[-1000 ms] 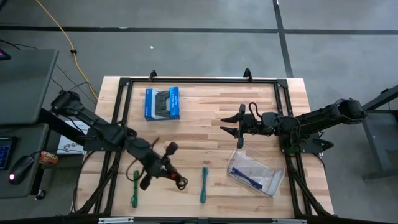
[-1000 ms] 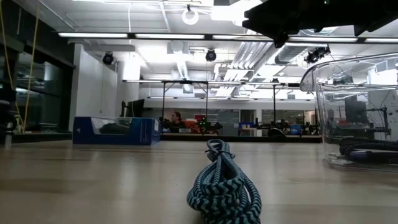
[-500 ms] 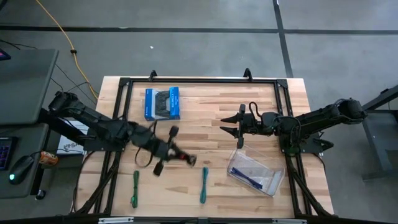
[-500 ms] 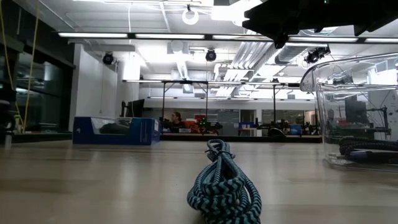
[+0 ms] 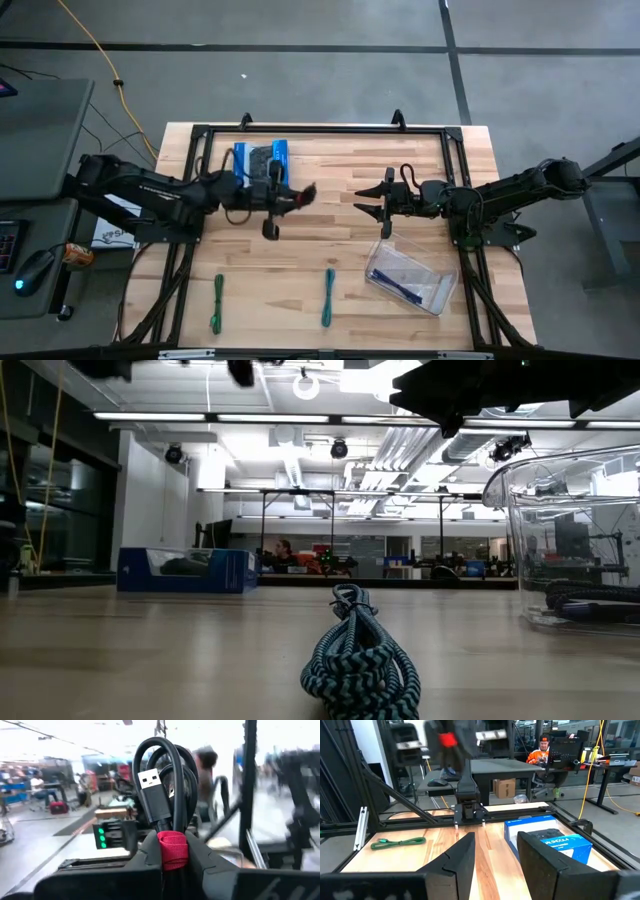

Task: Pick and place USB-C Cables
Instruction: Put the black usb cable into the transparent bin

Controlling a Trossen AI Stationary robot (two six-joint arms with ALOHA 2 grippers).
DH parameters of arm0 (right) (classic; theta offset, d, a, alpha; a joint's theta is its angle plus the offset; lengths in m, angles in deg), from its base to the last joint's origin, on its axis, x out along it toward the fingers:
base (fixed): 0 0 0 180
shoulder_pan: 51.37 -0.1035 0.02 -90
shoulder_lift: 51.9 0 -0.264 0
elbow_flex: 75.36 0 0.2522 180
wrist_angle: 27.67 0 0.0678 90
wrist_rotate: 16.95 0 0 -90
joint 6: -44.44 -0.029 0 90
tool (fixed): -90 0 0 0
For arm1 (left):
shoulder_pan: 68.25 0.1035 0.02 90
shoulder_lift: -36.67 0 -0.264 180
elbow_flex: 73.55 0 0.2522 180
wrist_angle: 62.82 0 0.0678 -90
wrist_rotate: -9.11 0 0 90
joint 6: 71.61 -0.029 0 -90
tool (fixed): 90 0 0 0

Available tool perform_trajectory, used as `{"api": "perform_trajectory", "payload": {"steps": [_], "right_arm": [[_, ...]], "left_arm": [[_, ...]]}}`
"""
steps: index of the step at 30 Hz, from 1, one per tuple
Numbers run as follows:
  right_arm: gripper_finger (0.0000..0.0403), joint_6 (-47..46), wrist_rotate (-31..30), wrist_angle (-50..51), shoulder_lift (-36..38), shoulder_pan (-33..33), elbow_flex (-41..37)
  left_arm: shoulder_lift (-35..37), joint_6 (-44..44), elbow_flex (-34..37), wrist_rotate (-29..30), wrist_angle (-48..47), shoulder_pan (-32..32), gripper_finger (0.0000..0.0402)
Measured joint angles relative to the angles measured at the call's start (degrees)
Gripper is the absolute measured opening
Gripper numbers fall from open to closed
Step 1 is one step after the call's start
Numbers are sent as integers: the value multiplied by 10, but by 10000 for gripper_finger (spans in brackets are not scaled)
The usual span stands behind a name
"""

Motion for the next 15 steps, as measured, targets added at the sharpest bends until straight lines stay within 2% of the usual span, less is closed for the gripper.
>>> {"api": "perform_trajectory", "payload": {"steps": [5,8,15], "right_arm": [[137,0,0,0,0,0,0],[137,0,0,-4,0,0,0],[137,-5,0,-9,0,0,0]], "left_arm": [[0,59,89,-28,127,14,11],[0,79,120,-31,145,7,11],[0,76,148,14,214,-19,11]]}}
